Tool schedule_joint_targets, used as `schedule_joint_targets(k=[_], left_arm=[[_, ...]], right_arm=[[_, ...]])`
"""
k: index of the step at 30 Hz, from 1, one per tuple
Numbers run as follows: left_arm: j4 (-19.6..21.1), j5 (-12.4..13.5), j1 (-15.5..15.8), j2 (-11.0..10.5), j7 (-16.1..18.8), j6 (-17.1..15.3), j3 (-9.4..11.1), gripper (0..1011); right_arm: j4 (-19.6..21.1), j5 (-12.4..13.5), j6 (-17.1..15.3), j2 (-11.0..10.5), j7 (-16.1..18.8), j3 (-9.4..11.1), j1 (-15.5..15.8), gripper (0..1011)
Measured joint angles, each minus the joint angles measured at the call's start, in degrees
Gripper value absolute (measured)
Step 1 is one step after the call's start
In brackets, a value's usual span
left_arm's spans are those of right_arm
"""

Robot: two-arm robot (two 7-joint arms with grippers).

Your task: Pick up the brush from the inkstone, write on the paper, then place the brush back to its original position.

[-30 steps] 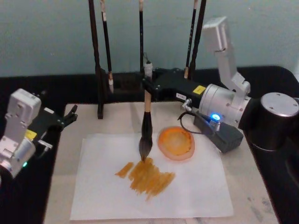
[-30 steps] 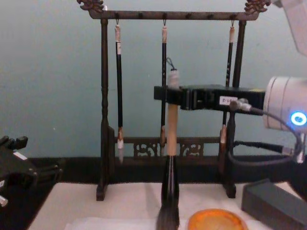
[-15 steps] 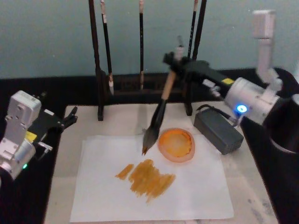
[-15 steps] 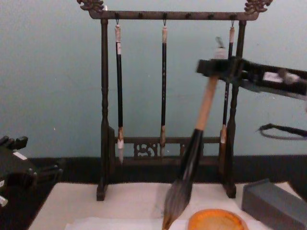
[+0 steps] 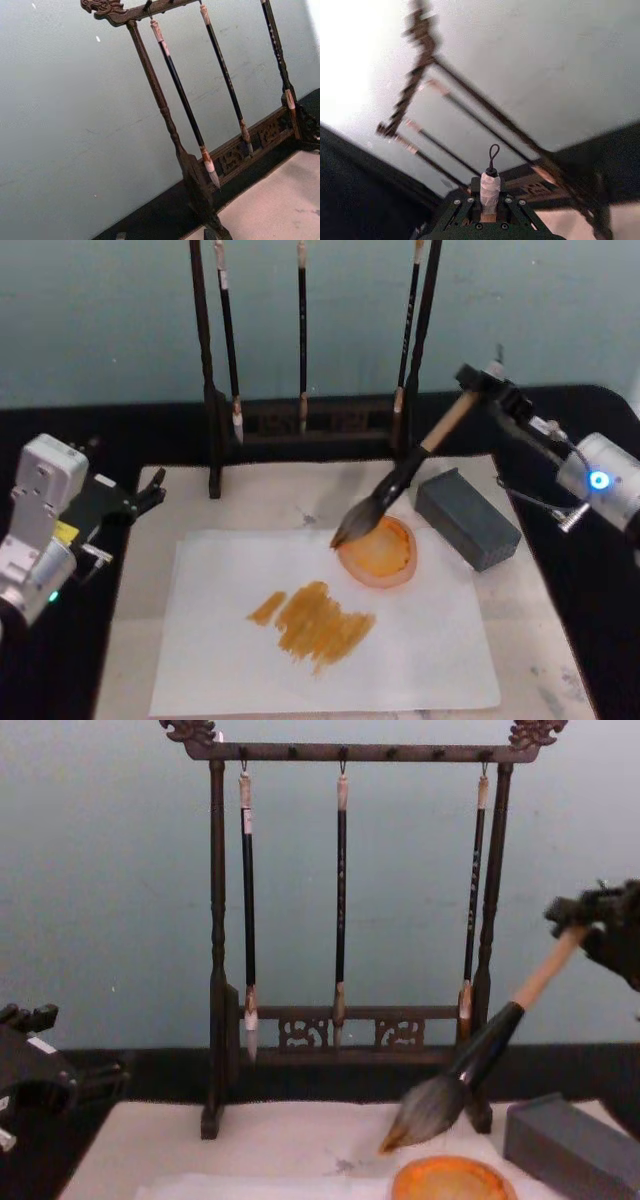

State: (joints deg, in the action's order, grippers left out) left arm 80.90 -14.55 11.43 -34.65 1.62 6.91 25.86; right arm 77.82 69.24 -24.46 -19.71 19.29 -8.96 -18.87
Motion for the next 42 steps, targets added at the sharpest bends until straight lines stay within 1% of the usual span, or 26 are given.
schedule_joint_targets(k=[3, 4, 6, 7, 9, 10, 14, 17, 18, 21, 23, 27, 30, 34, 35, 38, 42], left_arm=[[0.0, 0.0, 0.0, 0.0, 0.0, 0.0, 0.0, 1010], [0.0, 0.0, -0.01, 0.0, 0.0, 0.0, 0.0, 1009], [0.0, 0.0, 0.0, 0.0, 0.0, 0.0, 0.0, 1010], [0.0, 0.0, 0.0, 0.0, 0.0, 0.0, 0.0, 1010], [0.0, 0.0, 0.0, 0.0, 0.0, 0.0, 0.0, 1010], [0.0, 0.0, 0.0, 0.0, 0.0, 0.0, 0.0, 1010], [0.0, 0.0, 0.0, 0.0, 0.0, 0.0, 0.0, 1010], [0.0, 0.0, 0.0, 0.0, 0.0, 0.0, 0.0, 1010], [0.0, 0.0, 0.0, 0.0, 0.0, 0.0, 0.0, 1010], [0.0, 0.0, 0.0, 0.0, 0.0, 0.0, 0.0, 1010], [0.0, 0.0, 0.0, 0.0, 0.0, 0.0, 0.0, 1010], [0.0, 0.0, 0.0, 0.0, 0.0, 0.0, 0.0, 1010], [0.0, 0.0, 0.0, 0.0, 0.0, 0.0, 0.0, 1010], [0.0, 0.0, 0.0, 0.0, 0.0, 0.0, 0.0, 1010], [0.0, 0.0, 0.0, 0.0, 0.0, 0.0, 0.0, 1010], [0.0, 0.0, 0.0, 0.0, 0.0, 0.0, 0.0, 1010], [0.0, 0.0, 0.0, 0.0, 0.0, 0.0, 0.0, 1009]], right_arm=[[-1.67, 3.45, -1.71, 0.74, -1.17, 1.56, 0.18, 173], [-2.71, 5.3, -2.71, 1.16, -1.94, 2.36, 0.22, 173], [-3.62, 6.92, -3.6, 1.54, -2.74, 2.94, 0.22, 173], [-4.54, 8.38, -4.5, 1.85, -3.77, 3.41, 0.22, 173], [-5.21, 9.4, -5.13, 2.08, -4.71, 3.72, 0.2, 173], [-6.0, 10.42, -5.76, 2.22, -5.47, 3.9, 0.13, 173], [-7.43, 11.84, -7.18, 1.94, -6.82, 3.8, -0.13, 173], [-7.75, 11.71, -7.32, 0.9, -7.85, 2.99, -0.2, 173], [-7.75, 11.71, -7.32, 0.9, -7.85, 2.99, -0.2, 173], [-7.75, 10.11, -6.01, -0.17, -8.19, 1.88, -0.22, 173], [-7.76, 9.69, -5.66, -0.38, -8.26, 1.58, -0.26, 173], [-8.64, 7.89, -3.7, -1.1, -8.48, 0.17, -0.97, 173], [-10.57, 6.97, -2.41, -1.3, -7.99, -1.05, -2.13, 173], [-12.84, 6.42, -1.59, -1.34, -6.99, -2.14, -3.52, 173], [-12.84, 6.42, -1.59, -1.34, -6.99, -2.14, -3.52, 173], [-15.71, 6.37, -1.07, -1.16, -5.78, -3.02, -5.22, 173], [-18.3, 6.68, -0.79, -0.76, -4.84, -3.76, -6.93, 173]])
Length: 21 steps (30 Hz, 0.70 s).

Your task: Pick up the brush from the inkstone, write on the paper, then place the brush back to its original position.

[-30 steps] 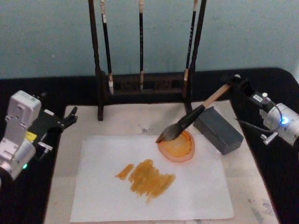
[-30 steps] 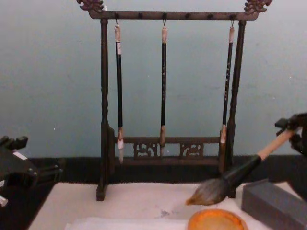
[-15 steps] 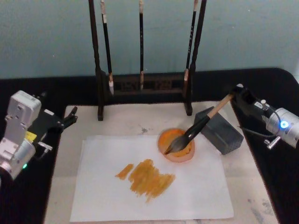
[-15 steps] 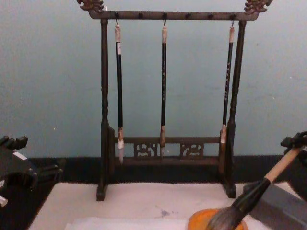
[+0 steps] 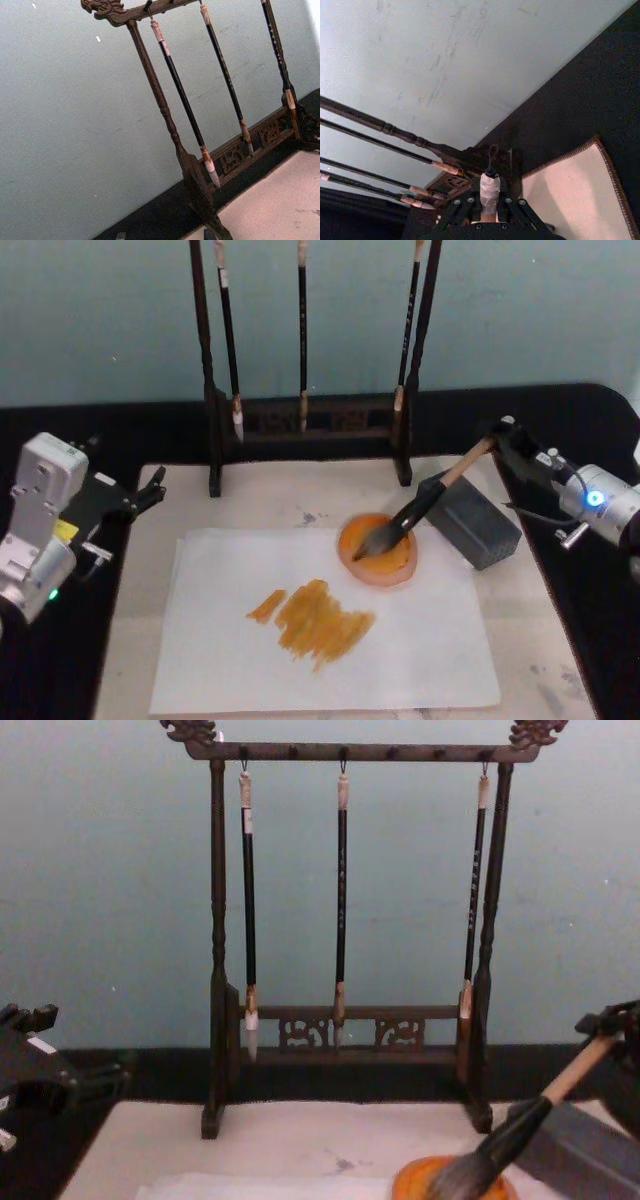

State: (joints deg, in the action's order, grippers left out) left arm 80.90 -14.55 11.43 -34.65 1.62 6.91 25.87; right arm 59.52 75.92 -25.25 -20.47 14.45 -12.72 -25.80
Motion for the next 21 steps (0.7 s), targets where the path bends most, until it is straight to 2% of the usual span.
schedule_joint_targets(k=[11, 21], left_arm=[[0.0, 0.0, 0.0, 0.0, 0.0, 0.0, 0.0, 1010], [0.0, 0.0, 0.0, 0.0, 0.0, 0.0, 0.0, 1010]], right_arm=[[-4.71, 1.05, 0.16, 0.38, 1.32, -1.83, -3.4, 173], [-5.33, 2.45, 0.4, 0.02, 0.75, -2.63, -3.67, 173]])
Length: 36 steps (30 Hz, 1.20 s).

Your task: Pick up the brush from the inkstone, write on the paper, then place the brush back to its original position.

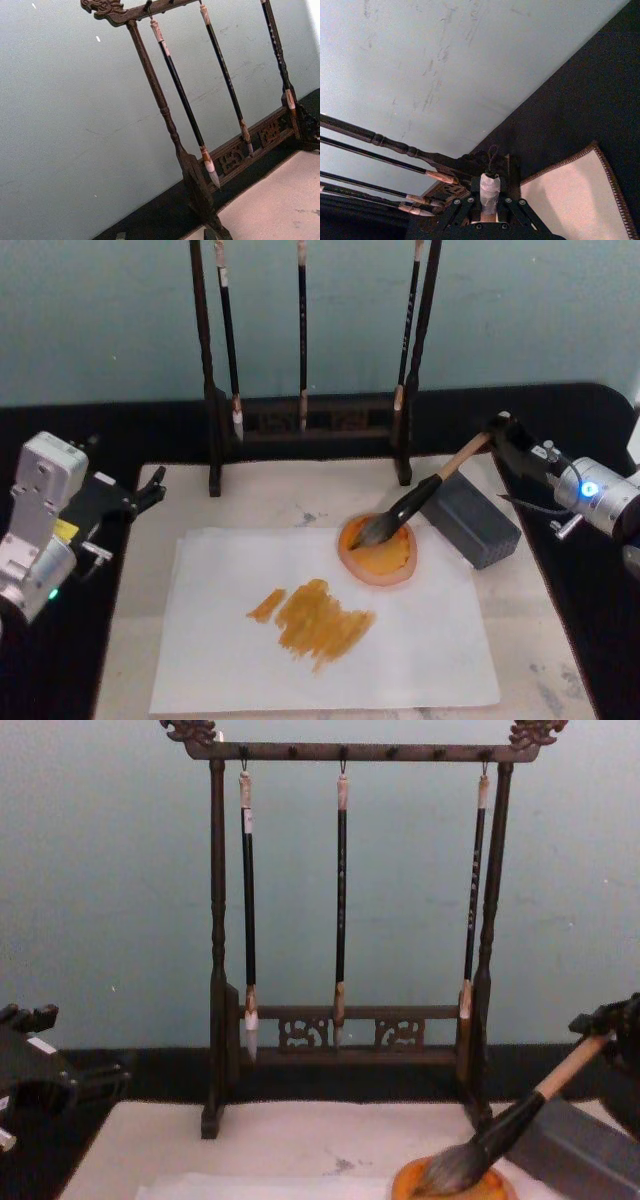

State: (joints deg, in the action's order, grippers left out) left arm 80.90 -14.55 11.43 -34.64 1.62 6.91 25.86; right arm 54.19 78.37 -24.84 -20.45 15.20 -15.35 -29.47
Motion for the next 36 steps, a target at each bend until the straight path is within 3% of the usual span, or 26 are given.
schedule_joint_targets(k=[11, 23, 34, 36], left_arm=[[0.0, 0.0, 0.0, 0.0, 0.0, 0.0, 0.0, 1010], [0.0, 0.0, 0.0, 0.0, 0.0, 0.0, 0.0, 1010], [0.0, 0.0, 0.0, 0.0, 0.0, 0.0, 0.0, 1010], [0.0, 0.0, 0.0, 0.0, 0.0, 0.0, 0.0, 1010]], right_arm=[[-0.58, 2.16, 0.32, -0.31, -0.36, -0.69, 0.11, 174], [-0.54, 2.22, 0.35, -0.31, -0.34, -0.62, 0.09, 173], [-0.48, 2.18, 0.34, -0.27, -0.38, -0.56, 0.12, 469], [-0.47, 2.18, 0.33, -0.27, -0.4, -0.55, 0.13, 579]])
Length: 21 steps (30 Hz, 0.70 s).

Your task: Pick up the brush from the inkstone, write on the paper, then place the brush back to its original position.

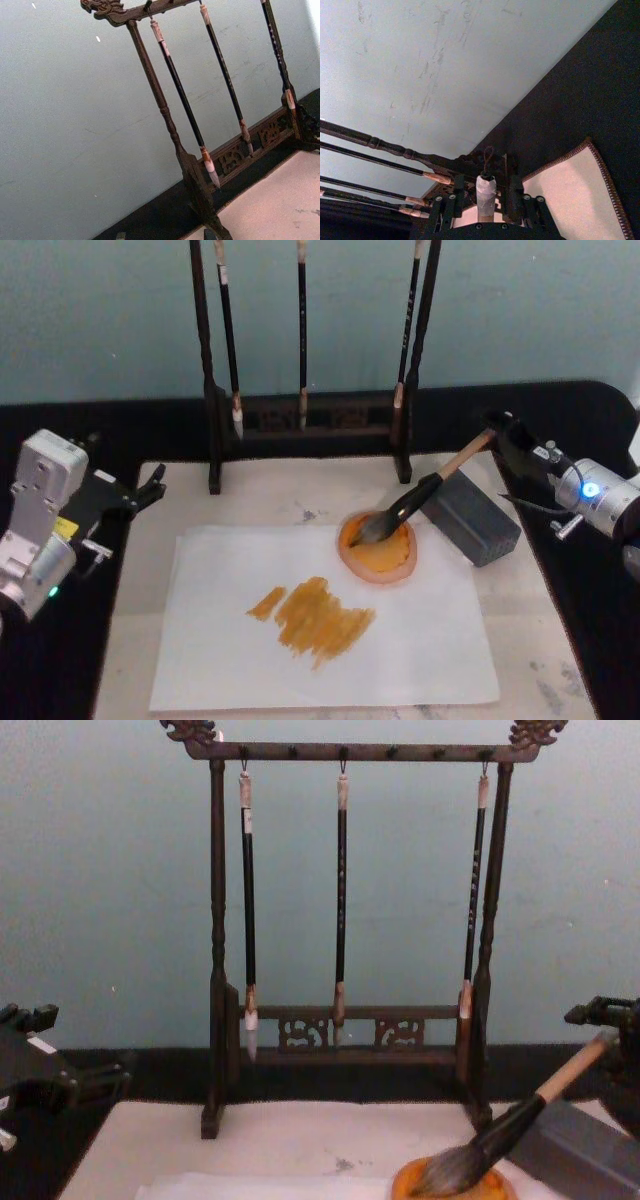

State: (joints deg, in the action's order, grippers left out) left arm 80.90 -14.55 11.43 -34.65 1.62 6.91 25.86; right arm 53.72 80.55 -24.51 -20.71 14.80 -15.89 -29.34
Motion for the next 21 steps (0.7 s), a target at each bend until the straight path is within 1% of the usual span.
schedule_joint_targets(k=[2, 3, 4, 5, 7, 8, 9, 11, 12, 16, 19, 21], left_arm=[[0.0, 0.0, 0.0, 0.0, 0.0, 0.0, 0.0, 1010], [0.0, 0.0, 0.0, 0.0, 0.0, 0.0, 0.0, 1010], [0.0, 0.0, 0.0, 0.0, 0.0, 0.0, 0.0, 1010], [0.0, 0.0, 0.0, 0.0, 0.0, 0.0, 0.0, 1010], [0.01, 0.0, 0.0, 0.0, 0.0, 0.0, 0.0, 1010], [0.0, 0.0, 0.0, 0.0, 0.0, 0.0, 0.0, 1010], [0.01, 0.0, 0.0, 0.0, 0.0, 0.0, 0.0, 1010], [0.0, 0.0, -0.01, 0.0, 0.0, 0.0, 0.0, 1010], [0.0, 0.0, 0.0, 0.0, 0.0, 0.0, 0.0, 1010], [0.0, 0.0, 0.0, 0.0, 0.0, 0.0, 0.0, 1010], [0.0, 0.0, 0.0, 0.0, 0.0, 0.0, 0.0, 1009], [0.0, 0.0, 0.0, 0.0, 0.0, 0.0, 0.0, 1010]], right_arm=[[0.01, 0.0, -0.01, 0.0, -0.02, 0.02, 0.01, 639], [0.01, 0.0, -0.01, 0.0, -0.02, 0.02, 0.02, 639], [0.02, -0.01, -0.01, 0.0, -0.03, 0.02, 0.02, 674], [0.03, -0.01, -0.02, 0.0, -0.03, 0.02, 0.03, 731], [0.03, -0.01, -0.02, 0.0, -0.04, 0.02, 0.03, 797], [0.03, -0.01, -0.03, 0.0, -0.04, 0.02, 0.03, 813], [0.03, -0.01, -0.03, 0.0, -0.04, 0.02, 0.04, 855], [0.03, -0.01, -0.04, 0.0, -0.04, 0.02, 0.03, 888], [0.03, -0.01, -0.04, 0.0, -0.04, 0.02, 0.03, 933], [0.03, -0.01, -0.06, 0.0, -0.04, 0.02, 0.03, 1000], [0.44, -0.01, -0.02, -0.14, -0.23, -0.16, 0.21, 1000], [1.69, 0.19, 0.18, -0.5, -0.78, -0.49, 0.78, 1000]])
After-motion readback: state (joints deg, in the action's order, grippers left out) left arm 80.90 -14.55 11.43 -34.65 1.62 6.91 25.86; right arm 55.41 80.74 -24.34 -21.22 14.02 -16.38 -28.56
